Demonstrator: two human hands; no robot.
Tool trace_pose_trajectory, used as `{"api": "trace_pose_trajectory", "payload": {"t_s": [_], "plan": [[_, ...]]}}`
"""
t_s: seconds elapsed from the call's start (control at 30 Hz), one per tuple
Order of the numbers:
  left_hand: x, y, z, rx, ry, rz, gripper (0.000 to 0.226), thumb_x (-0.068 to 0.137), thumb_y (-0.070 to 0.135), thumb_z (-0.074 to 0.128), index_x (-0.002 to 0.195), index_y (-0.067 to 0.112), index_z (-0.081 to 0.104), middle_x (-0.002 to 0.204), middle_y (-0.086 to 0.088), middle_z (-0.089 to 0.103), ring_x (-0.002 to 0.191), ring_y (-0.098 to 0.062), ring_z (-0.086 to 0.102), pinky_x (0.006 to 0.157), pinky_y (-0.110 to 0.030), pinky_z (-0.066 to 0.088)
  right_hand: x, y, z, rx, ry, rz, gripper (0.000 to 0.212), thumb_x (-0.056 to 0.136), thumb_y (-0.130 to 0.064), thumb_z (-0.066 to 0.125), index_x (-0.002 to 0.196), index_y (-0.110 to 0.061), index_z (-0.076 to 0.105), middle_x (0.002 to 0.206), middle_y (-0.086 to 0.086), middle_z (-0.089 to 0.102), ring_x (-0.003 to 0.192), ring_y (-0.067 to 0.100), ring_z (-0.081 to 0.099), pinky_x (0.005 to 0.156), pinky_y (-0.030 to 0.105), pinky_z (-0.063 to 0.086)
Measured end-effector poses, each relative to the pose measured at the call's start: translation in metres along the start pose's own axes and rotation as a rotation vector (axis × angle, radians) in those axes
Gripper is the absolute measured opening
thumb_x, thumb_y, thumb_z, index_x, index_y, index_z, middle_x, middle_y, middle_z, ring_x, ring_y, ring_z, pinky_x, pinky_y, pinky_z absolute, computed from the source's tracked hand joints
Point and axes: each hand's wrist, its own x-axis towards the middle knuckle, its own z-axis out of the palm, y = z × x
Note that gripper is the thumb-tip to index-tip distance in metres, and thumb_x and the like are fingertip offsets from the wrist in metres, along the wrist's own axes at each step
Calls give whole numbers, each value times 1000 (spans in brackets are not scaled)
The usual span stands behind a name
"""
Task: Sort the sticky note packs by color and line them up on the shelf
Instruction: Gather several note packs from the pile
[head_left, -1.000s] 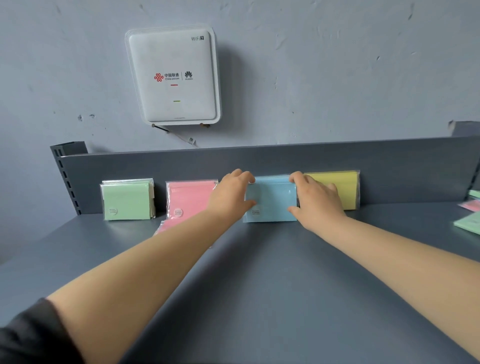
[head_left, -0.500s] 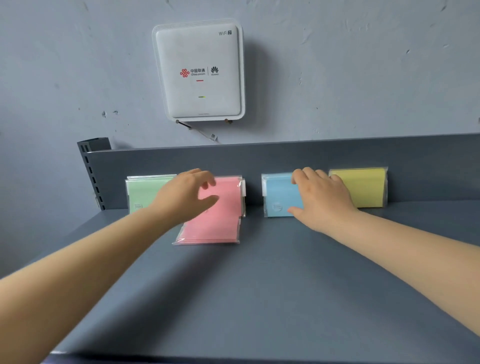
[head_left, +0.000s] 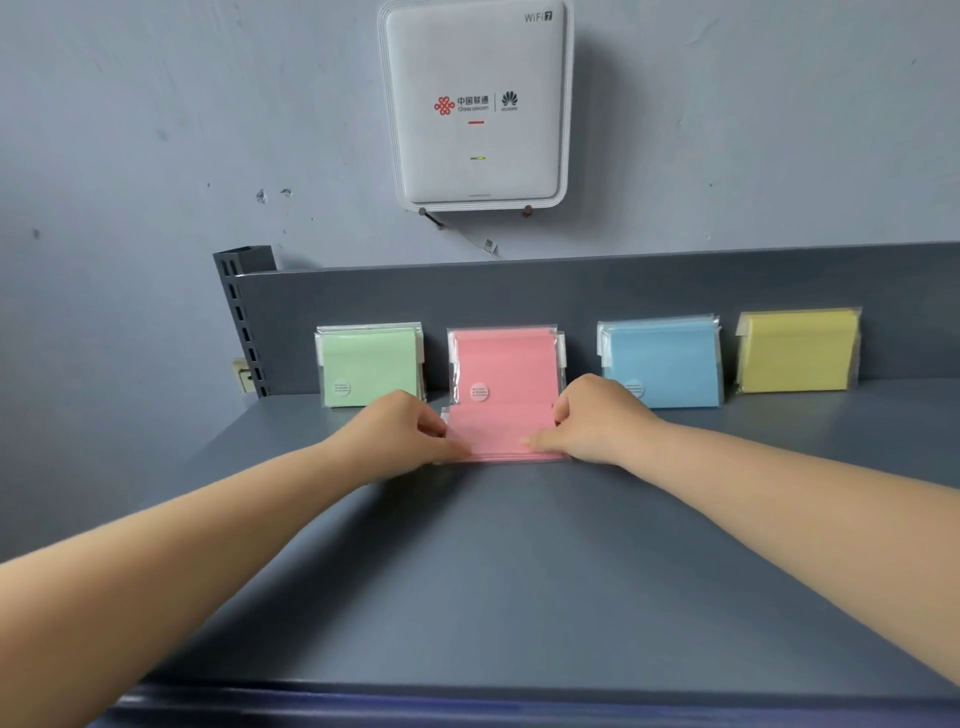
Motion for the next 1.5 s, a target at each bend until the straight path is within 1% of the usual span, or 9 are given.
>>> {"api": "trace_pose_trajectory", "payload": {"t_s": [0.07, 0.13, 0.27, 0.5, 0.8, 1.07, 1.27, 1.4, 1.5], "plan": [[2, -4, 3, -76, 52, 22, 32, 73, 37, 76, 83, 7, 73, 66, -1, 55, 52, -9, 36, 50, -18, 30, 0, 1, 6, 83, 25, -3, 44, 72, -35, 75, 58, -6, 44, 60, 5, 44, 60, 22, 44, 55, 29, 34], [5, -10, 6, -115, 108, 49, 38, 70, 37, 79, 90, 6, 71, 74, 2, 56, 54, -9, 39, 52, -16, 31, 0, 3, 10, 176, 81, -16, 36, 70, -27, 78, 81, 2, 62, 83, 13, 63, 81, 27, 60, 72, 33, 48], [14, -12, 9, -99, 195, 125, 50, 69, 33, 80, 111, 13, 63, 86, 8, 54, 59, -2, 44, 53, -11, 34, 3, 2, 12, 290, 173, 18, 51, 70, -19, 79, 113, -10, 55, 111, 2, 61, 94, 18, 57, 78, 28, 44], [48, -9, 12, -32, 260, 208, 50, 73, 32, 77, 112, 10, 54, 96, 2, 53, 81, -13, 49, 71, -20, 37, 23, -6, 16, 66, 295, 41, 52, 77, -23, 73, 115, -6, 41, 119, 7, 50, 102, 26, 55, 76, 32, 44], [61, -2, 13, 29, 250, 167, 43, 77, 28, 72, 102, 8, 43, 94, -5, 56, 82, -27, 55, 71, -35, 46, 37, -15, 18, -71, 330, 74, 47, 84, -19, 68, 113, -3, 35, 116, 15, 55, 103, 31, 57, 69, 31, 36], [55, 5, 5, 97, 285, 135, 33, 79, 15, 65, 88, 8, 35, 83, -7, 49, 82, -36, 55, 61, -32, 35, 41, -21, 16, -91, 308, 105, 52, 83, -11, 68, 119, -2, 32, 119, 12, 54, 105, 30, 58, 67, 32, 38], [37, 27, -7, 243, 328, 143, 31, 78, 18, 65, 92, 16, 38, 91, 1, 49, 78, -23, 47, 62, -29, 35, 21, -9, -12, -278, 327, -10, 37, 81, -5, 66, 96, -8, 33, 101, 11, 62, 79, 30, 54, 49, 30, 31], [18, 46, 4, 452, 229, 49, 27, 80, 24, 62, 103, 16, 50, 102, 0, 56, 82, -22, 50, 64, -28, 36, -4, 5, -22, -292, 156, -89, 37, 83, -28, 68, 80, -11, 35, 76, 0, 45, 78, 26, 46, 59, 31, 35], [5, 56, 12, 498, 190, -8, 27, 81, 25, 59, 106, 16, 54, 109, 0, 58, 89, -23, 55, 65, -27, 38, -14, 6, -20, -299, 89, -135, 29, 86, -30, 64, 82, -12, 42, 90, 3, 50, 87, 28, 54, 63, 31, 37]]}}
